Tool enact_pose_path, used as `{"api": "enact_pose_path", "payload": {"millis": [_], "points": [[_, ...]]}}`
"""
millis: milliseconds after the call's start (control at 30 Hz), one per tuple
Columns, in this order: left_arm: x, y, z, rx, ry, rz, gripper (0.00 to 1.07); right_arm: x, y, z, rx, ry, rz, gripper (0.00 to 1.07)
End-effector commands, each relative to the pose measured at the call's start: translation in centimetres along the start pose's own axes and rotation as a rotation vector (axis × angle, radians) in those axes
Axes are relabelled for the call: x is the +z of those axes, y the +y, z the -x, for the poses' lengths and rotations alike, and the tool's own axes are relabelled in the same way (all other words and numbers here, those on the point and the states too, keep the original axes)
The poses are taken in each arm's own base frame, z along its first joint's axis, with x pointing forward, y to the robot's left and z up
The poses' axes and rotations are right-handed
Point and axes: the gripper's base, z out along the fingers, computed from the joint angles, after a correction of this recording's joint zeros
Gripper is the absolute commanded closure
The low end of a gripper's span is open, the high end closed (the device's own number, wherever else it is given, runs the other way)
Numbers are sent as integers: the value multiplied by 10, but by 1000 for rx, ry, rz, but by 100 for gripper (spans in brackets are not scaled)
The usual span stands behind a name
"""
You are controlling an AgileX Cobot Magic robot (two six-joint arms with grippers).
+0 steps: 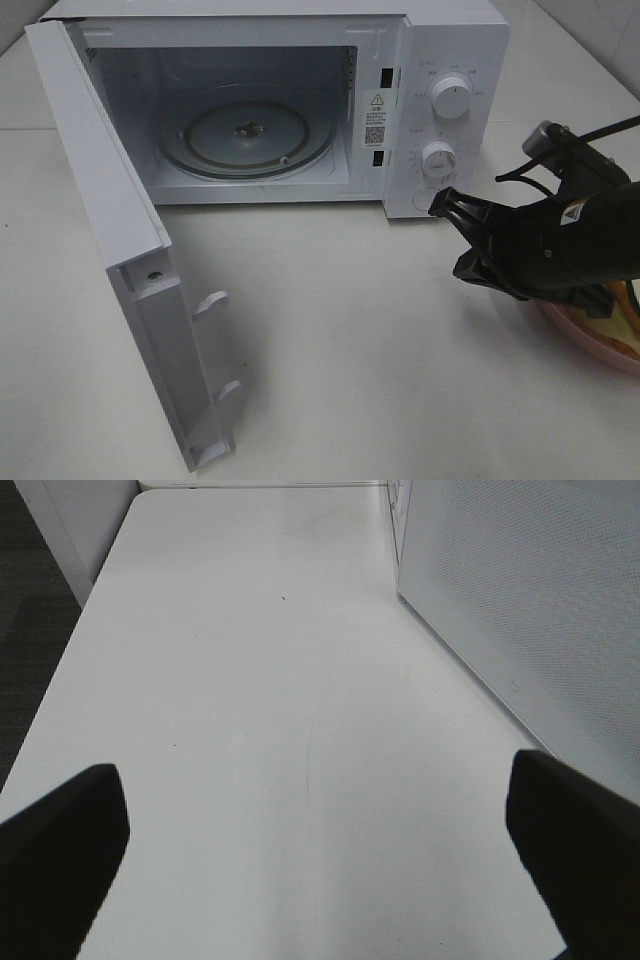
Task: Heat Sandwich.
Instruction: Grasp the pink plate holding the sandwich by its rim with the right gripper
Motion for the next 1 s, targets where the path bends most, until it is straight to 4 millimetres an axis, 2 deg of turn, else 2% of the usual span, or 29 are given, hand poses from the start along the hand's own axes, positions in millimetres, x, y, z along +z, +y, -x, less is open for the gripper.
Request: {"api": "enact_pose_path", "payload": {"millis": [33, 133, 200, 467, 800, 1000], "points": [[-3, -1, -1, -4, -42, -2, 9, -13, 4, 2, -196, 25, 11, 99], [-3, -1, -1, -4, -42, -2, 9, -22, 9, 3, -284, 69, 17, 96], [-3, -1, -1, -4, -42, -2, 9, -23, 10, 3, -305, 78, 17, 95], [-3, -1, -1, -4, -42, -2, 9, -30, 10, 4, -597, 198, -52, 86], [-3, -1, -1, -4, -42, -2, 9, -43, 18, 16, -700, 300, -131, 80], [-3, -1, -1, -4, -42, -2, 9, -53, 25, 27, -750, 326, -175, 67]]}}
